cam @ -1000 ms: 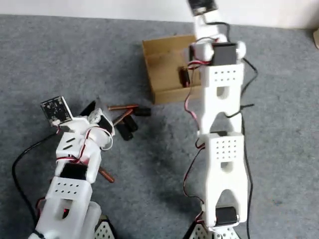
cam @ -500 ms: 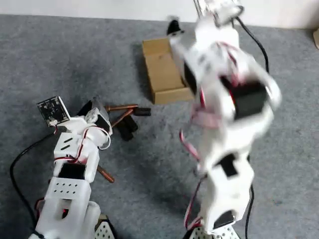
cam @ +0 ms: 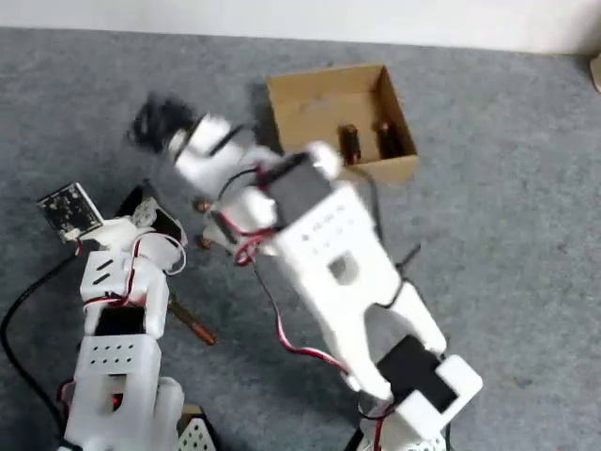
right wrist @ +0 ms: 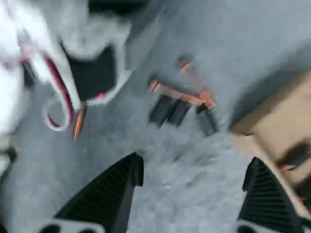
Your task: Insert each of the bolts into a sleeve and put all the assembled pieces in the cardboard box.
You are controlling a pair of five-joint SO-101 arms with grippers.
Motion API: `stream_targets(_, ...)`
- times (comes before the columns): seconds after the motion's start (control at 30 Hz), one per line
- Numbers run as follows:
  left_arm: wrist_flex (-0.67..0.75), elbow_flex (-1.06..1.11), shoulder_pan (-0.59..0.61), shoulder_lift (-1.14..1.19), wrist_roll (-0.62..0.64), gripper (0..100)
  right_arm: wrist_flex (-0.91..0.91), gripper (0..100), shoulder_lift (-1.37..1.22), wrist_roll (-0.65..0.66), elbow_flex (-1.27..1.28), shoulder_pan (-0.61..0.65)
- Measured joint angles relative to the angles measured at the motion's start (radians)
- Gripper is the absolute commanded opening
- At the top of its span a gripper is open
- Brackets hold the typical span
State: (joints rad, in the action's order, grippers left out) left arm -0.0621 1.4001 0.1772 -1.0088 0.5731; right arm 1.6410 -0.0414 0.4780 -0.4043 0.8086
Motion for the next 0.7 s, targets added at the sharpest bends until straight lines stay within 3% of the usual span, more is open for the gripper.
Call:
stream_targets(0.3, 0.000, 0.000, 0.044, 0.000, 0.002, 1, -0.425, 30.0, 0.000, 0.061, 0.574, -0.011)
stream_targets(0.7, 0.000, 0.000, 0.044, 0.000, 0.000, 1, -0.643, 30.0, 0.000, 0.149, 0.654, -0.121)
